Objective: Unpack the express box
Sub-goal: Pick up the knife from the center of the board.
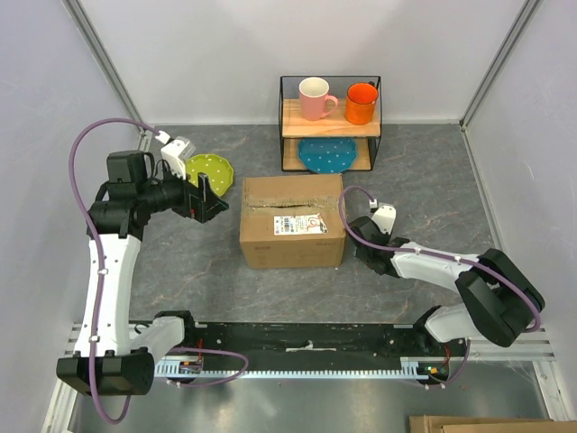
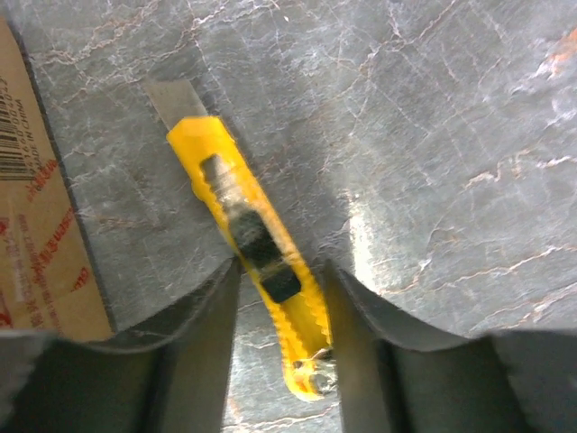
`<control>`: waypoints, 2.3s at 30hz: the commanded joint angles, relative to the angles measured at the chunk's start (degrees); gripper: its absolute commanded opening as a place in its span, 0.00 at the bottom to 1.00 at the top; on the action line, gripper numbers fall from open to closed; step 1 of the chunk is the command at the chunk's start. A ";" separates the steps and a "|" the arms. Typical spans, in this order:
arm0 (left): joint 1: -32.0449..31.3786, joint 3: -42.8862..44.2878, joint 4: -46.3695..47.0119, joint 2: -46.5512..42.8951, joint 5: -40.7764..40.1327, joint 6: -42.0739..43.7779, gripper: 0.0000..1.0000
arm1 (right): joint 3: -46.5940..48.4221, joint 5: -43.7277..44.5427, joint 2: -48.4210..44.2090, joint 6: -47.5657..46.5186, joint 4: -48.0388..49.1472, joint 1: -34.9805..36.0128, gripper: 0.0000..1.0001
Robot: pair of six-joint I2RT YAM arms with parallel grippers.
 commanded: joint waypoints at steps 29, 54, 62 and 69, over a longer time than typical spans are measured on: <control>0.04 9.77 -11.68 0.81 23.42 14.69 0.99 | 28.47 -25.31 -25.11 -34.88 -14.52 6.16 0.18; -4.96 9.34 -36.91 8.99 36.18 41.32 0.93 | 51.33 2.53 -3.66 -61.43 -21.38 43.08 0.08; -9.71 9.60 -36.91 8.72 36.00 39.66 0.93 | 53.62 8.51 0.65 -63.63 -24.02 47.83 0.07; -15.94 7.50 -37.00 5.04 32.41 37.55 0.92 | 53.53 13.25 1.88 -66.88 -23.40 50.11 0.06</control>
